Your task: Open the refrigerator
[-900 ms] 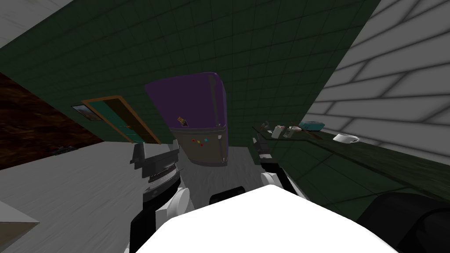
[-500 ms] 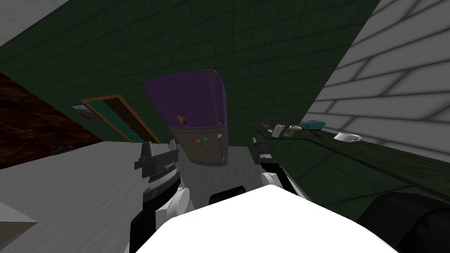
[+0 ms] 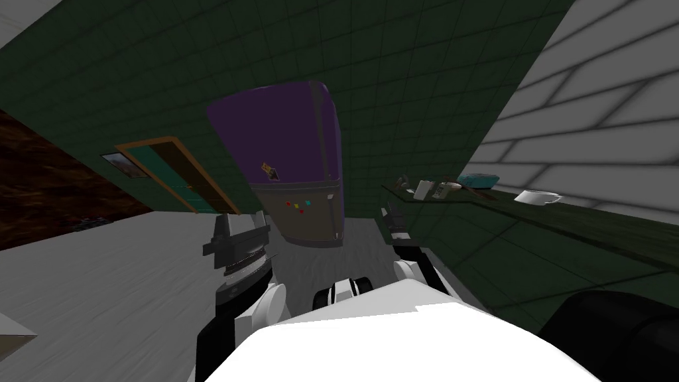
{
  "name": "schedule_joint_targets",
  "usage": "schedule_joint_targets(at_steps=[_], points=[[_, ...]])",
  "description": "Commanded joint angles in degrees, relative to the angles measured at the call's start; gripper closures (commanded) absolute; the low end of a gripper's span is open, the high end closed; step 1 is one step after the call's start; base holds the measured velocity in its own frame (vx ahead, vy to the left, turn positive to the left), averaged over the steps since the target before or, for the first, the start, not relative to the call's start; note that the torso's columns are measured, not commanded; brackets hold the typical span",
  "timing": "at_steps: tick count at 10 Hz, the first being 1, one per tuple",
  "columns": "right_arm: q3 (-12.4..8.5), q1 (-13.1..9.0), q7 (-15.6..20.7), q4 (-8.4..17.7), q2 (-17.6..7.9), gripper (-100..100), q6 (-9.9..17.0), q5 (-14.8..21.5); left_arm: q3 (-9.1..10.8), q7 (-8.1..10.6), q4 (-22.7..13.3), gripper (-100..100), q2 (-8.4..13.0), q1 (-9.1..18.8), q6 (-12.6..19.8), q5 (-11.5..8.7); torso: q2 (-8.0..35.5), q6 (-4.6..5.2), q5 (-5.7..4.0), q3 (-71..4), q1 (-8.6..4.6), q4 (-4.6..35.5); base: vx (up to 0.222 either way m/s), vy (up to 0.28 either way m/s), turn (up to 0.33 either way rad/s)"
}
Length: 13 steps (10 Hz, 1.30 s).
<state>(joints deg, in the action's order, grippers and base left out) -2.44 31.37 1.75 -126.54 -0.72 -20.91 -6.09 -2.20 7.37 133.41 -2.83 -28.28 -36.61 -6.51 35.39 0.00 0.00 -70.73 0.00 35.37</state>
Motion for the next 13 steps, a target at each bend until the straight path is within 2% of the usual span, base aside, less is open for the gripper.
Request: schedule_joint_targets(at_steps=[1, 2, 4, 7, 8, 11, 12, 13], points=[[0.0, 0.0, 0.0, 0.0, 0.0, 0, 0.0, 0.0, 0.06, 0.14, -0.1, -100, 2.7, -0.1, 0.4, -0.4, 4.2, 0.00, 0.00, -8.5, 0.00, 4.2, 0.021, -0.017, 0.017], [0.0, 0.0, 0.0, 0.0, 0.0, 0, 0.0, 0.0, 0.12, 0.29, -0.3, -100, 4.3, -0.2, 0.7, -0.8, 6.1, 0.00, 0.00, -12.4, -0.03, 6.1, 0.040, -0.040, 0.023], [0.0, 0.0, 0.0, 0.0, 0.0, 0, 0.0, 0.0, 0.28, 0.70, -0.7, -100, 7.7, -0.5, 1.7, -1.9, 6.7, 0.00, -0.03, -13.9, -0.12, 6.8, 0.060, -0.070, 0.030], [0.0, 0.0, 0.0, 0.0, 0.0, 0, 0.0, 0.0, 0.63, 1.53, -1.6, -100, 10.8, -1.0, 3.8, -4.1, 6.9, 0.00, 0.00, -13.8, 0.00, 6.9, 0.076, -0.078, 0.045], [0.0, 0.0, 0.0, 0.0, 0.0, 0, 0.0, 0.0, 0.89, 2.19, -2.2, -100, 11.9, -1.5, 5.3, -5.8, 6.9, 0.00, -0.01, -13.8, -0.03, 6.9, 0.127, -0.152, 0.069], [0.0, 0.0, 0.0, 0.0, 0.0, 0, 0.0, 0.0, 1.31, 3.21, -3.2, -100, 12.8, -2.2, 7.8, -8.5, 6.9, 0.01, -0.03, -13.9, -0.06, 6.9, 0.131, -0.160, 0.064], [0.0, 0.0, 0.0, 0.0, 0.0, 0, 0.0, 0.0, 1.57, 3.88, -3.7, -100, 12.9, -2.7, 9.4, -10.3, 7.0, 0.00, 0.03, -13.8, 0.13, 6.9, 0.145, -0.161, 0.089], [0.0, 0.0, 0.0, 0.0, 0.0, 0, 0.0, 0.0, 1.70, 4.19, -4.0, -100, 12.9, -2.9, 10.1, -11.1, 6.9, 0.00, 0.02, -13.8, 0.02, 6.9, 0.130, -0.148, 0.068]])
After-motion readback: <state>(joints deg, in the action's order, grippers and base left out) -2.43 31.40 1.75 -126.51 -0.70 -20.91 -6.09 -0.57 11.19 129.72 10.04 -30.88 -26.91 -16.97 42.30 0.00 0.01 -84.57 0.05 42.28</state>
